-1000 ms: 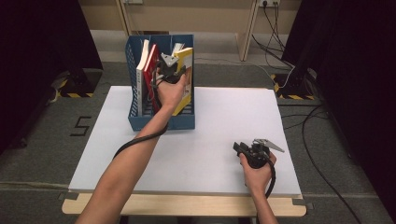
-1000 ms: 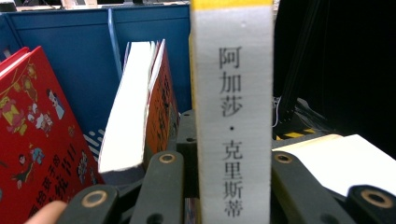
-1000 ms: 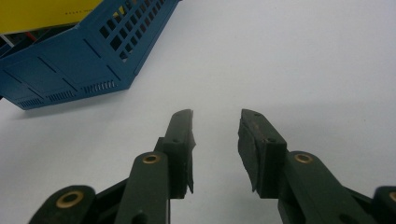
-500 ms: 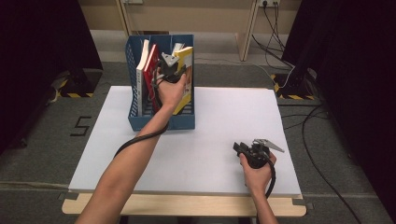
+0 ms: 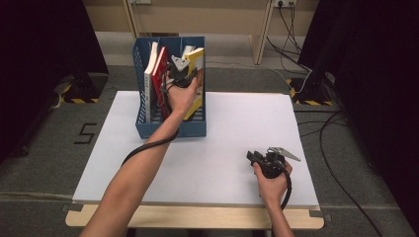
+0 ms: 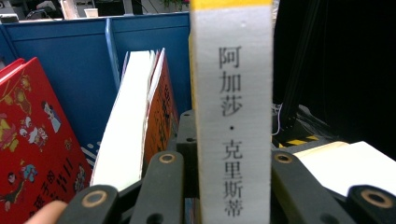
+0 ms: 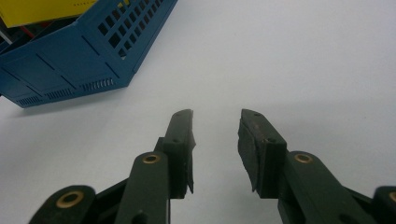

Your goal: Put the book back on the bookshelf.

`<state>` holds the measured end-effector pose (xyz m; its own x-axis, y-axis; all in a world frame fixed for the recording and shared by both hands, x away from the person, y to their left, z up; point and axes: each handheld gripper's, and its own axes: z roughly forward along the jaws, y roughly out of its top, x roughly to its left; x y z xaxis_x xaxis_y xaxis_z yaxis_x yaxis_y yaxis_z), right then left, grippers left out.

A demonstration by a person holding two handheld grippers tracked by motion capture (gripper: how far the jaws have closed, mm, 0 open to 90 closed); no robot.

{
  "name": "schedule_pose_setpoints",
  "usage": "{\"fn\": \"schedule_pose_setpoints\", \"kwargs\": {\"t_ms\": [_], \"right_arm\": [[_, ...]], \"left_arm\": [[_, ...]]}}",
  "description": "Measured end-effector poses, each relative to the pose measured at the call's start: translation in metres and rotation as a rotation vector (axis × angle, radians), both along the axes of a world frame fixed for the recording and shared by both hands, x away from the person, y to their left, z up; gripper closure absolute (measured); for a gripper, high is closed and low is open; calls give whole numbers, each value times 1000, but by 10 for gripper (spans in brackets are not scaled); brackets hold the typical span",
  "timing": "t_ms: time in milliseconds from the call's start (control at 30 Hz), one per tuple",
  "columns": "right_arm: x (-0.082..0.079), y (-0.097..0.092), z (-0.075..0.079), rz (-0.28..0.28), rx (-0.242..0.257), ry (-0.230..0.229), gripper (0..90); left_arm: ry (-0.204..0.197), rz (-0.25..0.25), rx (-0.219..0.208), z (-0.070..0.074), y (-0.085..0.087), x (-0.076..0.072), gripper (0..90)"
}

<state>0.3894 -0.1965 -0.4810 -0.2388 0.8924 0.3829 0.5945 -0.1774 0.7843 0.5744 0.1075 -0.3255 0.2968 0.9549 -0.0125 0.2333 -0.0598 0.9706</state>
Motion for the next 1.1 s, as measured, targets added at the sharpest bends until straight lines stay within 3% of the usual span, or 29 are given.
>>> {"fn": "schedule_pose_setpoints", "kwargs": {"t_ms": [1100], "right_arm": [[1,-2,-2,8,-4,-3,657]], "left_arm": [[-29,-4,8,-16,-3,4,751]]}}
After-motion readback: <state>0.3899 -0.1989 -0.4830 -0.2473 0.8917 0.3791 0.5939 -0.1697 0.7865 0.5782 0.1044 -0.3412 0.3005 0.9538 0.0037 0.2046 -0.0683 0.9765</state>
